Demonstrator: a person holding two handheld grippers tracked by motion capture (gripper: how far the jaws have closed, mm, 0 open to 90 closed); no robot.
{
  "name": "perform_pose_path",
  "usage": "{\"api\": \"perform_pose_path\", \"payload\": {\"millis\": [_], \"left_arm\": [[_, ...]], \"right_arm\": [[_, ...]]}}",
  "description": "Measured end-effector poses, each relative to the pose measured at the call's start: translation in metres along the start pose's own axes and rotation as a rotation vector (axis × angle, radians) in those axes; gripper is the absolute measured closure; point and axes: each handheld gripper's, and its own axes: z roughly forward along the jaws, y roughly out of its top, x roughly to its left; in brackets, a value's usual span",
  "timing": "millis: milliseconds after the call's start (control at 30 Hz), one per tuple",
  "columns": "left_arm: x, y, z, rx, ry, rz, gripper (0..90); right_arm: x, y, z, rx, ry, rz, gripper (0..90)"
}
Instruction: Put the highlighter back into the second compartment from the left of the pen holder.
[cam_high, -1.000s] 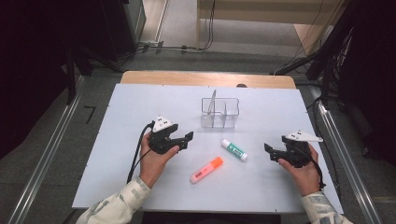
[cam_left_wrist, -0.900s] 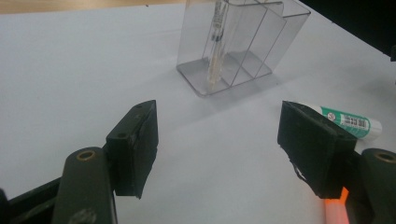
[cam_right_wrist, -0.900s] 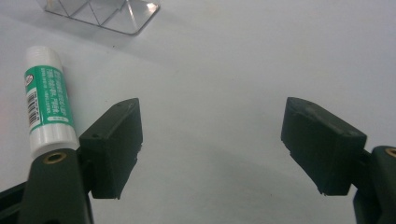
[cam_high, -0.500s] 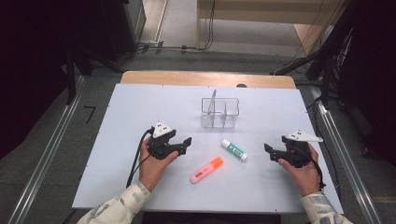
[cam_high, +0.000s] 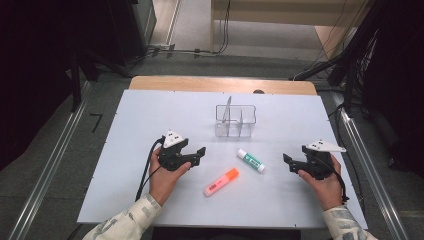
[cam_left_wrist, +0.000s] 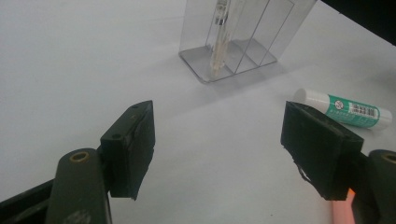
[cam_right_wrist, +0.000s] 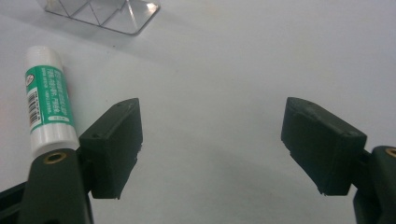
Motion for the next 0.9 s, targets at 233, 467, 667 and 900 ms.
{"api": "perform_pose_path", "payload": {"millis": [233,467,667,900], "left_arm": [[-0.001,0.000,0.000,0.000,-0.001,0.000,26.2],[-0.005,-0.001,0.002,0.016,-0.020,0.013,24.5],[-0.012,-0.003,0.003,0.028,-0.037,0.028,23.9],[-0.015,-0.004,0.005,0.041,-0.040,0.042,22.9]], "right_arm": [[0.000,0.000,0.000,-0.003,-0.001,-0.002,19.6],[0.000,0.000,0.000,-0.002,-0.001,-0.002,19.6],[0.000,0.000,-0.001,-0.002,-0.002,-0.005,19.6],[0.000,0.000,0.000,-0.001,-0.001,-0.005,19.6]]}}
